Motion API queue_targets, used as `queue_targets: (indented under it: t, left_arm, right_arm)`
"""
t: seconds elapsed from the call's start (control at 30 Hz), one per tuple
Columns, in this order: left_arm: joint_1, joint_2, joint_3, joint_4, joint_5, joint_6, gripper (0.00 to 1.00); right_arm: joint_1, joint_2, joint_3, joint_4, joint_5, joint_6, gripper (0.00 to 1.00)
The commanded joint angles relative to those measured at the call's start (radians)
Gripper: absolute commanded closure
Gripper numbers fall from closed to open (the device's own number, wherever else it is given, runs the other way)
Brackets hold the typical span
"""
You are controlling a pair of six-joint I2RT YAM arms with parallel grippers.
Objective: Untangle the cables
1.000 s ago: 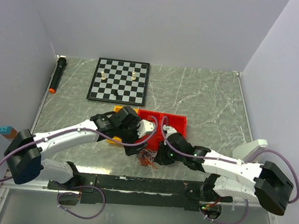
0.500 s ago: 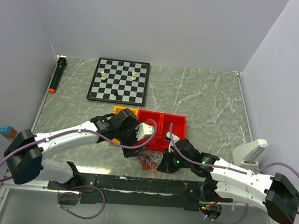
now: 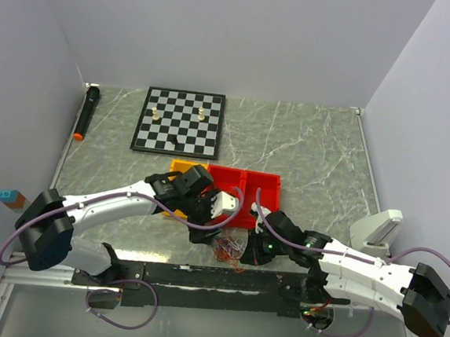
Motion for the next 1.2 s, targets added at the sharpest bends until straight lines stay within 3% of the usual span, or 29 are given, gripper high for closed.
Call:
queue_targets:
  t: [0.0,0.23,0.3,0.43,0.6,0.73,1.17]
  left_arm:
    - [-0.021,0.03,0.047,-0.007,0.121,0.088,0.09]
    - [-0.047,0.071,0.059,-0.01,0.142,0.141,0.28]
    - [-0.052,0.084,0.052,-0.009,0.142,0.177,0.42]
    - [-0.053,0.091,0.018,0.02,0.148,0.244,0.62]
    - [-0.053,0.114,0.016,0.051,0.162,0.257,0.72]
    - [-0.055,0.134,0.021,0.066,0.167,0.257,0.71]
    - [-0.066,0.179,0.018,0.12,0.133,0.266,0.55]
  right_arm:
    - [-0.004,0.002,0.028,0.008,-0.002,0.011,1.0]
    - [-0.004,0.011,0.008,0.034,-0.003,0.014,1.0]
    - [-0.003,0.017,0.002,0.048,-0.014,0.014,1.0]
    - [-0.003,0.017,0.0,0.054,-0.017,0.02,1.0]
    - [-0.003,-0.004,0.0,0.048,-0.011,0.02,1.0]
    - [-0.001,-0.009,0.0,0.056,-0.017,0.023,1.0]
    - [-0.001,-0.012,-0.005,0.068,-0.013,0.035,1.0]
